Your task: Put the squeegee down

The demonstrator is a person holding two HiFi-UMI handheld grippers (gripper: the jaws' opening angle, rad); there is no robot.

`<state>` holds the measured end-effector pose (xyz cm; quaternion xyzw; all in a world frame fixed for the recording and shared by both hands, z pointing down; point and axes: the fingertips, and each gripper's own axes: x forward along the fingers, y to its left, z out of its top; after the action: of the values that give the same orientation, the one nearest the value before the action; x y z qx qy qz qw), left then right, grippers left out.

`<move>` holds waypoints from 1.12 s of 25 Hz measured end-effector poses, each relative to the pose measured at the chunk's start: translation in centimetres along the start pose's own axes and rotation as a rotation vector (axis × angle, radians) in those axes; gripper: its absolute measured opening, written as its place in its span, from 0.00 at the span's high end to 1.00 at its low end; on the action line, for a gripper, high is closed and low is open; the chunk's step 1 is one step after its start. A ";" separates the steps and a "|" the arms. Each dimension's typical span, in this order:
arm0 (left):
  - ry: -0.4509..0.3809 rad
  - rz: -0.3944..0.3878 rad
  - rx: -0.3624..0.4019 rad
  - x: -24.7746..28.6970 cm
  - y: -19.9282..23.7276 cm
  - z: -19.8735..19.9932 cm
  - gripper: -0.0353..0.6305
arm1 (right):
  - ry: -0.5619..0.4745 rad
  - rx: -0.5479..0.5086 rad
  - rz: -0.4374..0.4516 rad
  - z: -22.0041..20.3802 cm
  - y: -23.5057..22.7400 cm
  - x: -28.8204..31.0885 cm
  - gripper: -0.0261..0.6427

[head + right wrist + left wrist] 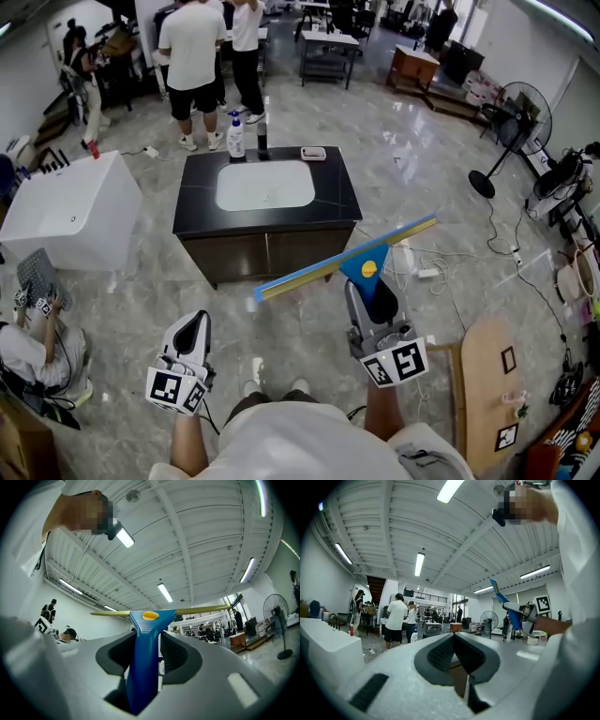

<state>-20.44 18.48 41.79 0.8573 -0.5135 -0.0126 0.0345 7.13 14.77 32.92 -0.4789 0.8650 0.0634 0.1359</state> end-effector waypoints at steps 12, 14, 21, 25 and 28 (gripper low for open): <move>0.024 0.002 -0.008 4.2 -2.9 -1.8 0.95 | 0.043 0.027 0.019 -2.5 -4.8 -0.3 0.71; 0.021 0.001 -0.007 5.1 -3.7 -1.8 0.95 | 0.043 0.029 0.022 -2.4 -5.9 -0.5 0.71; 0.023 -0.023 -0.001 8.4 -6.0 -1.9 0.95 | 0.038 0.037 0.006 -2.5 -9.4 -1.0 0.71; 0.024 -0.039 0.004 10.3 -6.0 -2.0 0.95 | 0.047 0.041 -0.002 -3.2 -10.9 -0.4 0.71; 0.028 -0.052 -0.001 12.2 -5.1 -2.2 0.95 | 0.069 0.043 -0.013 -4.2 -12.0 0.9 0.71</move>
<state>-10.10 10.21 43.81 0.8703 -0.4907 -0.0014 0.0417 16.04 6.62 36.92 -0.4832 0.8673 0.0274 0.1167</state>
